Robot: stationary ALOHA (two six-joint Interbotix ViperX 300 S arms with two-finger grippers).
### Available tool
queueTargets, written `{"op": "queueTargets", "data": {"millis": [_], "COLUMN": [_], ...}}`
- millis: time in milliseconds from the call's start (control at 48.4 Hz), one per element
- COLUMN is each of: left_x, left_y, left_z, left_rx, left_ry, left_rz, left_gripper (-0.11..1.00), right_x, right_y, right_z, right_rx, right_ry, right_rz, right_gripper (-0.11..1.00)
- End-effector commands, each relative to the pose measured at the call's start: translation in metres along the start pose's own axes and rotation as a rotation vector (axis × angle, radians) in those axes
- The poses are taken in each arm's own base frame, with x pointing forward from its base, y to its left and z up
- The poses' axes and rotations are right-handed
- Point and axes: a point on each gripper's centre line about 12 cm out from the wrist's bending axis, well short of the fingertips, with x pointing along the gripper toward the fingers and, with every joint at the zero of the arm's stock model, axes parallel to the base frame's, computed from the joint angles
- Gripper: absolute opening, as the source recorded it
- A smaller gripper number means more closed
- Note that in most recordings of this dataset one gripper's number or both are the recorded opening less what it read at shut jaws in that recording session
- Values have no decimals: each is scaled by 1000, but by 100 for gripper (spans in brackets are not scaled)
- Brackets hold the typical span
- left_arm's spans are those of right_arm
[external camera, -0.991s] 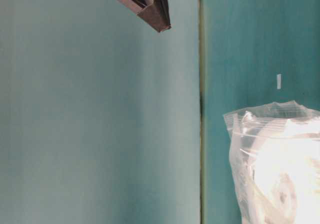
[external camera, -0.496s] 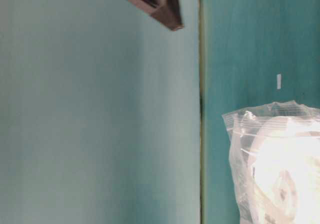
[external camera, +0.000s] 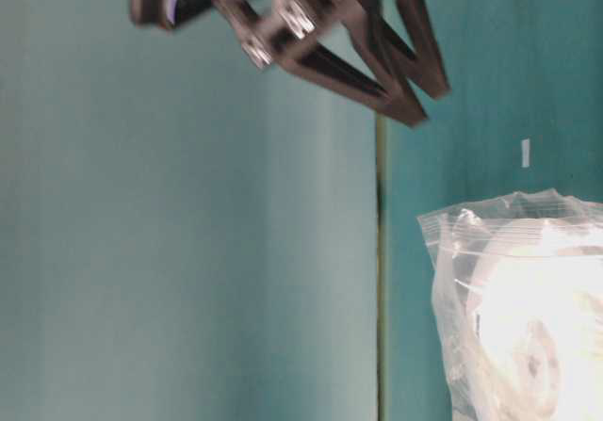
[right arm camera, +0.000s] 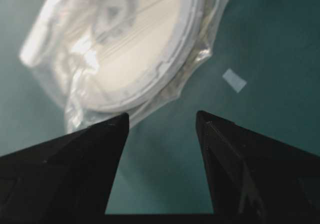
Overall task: Take out the reel from the clear zip bag.
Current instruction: 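Reach the right gripper into the bag opening toward the white reel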
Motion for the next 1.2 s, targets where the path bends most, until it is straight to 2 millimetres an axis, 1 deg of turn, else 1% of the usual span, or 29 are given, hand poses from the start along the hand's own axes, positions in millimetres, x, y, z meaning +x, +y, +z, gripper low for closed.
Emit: {"op": "queueTargets", "data": {"millis": [0, 248, 372, 847, 1177], "left_x": [1, 2, 2, 4, 4], "left_y": [-3, -2, -2, -5, -5], "left_z": [2, 1, 1, 3, 3], "left_rx": [5, 7, 6, 12, 13], "left_ry": [-3, 9, 10, 6, 7], "left_rz": [-9, 9, 11, 5, 6], "left_gripper": [-1, -1, -1, -1, -1], "right_x": [11, 40, 48, 69, 82], "right_y": [6, 4, 6, 14, 11], "right_z": [5, 5, 5, 9, 3], "right_rx": [12, 58, 69, 117, 145], "right_ry": [-11, -6, -4, -7, 16], "right_rz": [6, -31, -36, -41, -66], "right_gripper": [77, 77, 77, 77, 77]}}
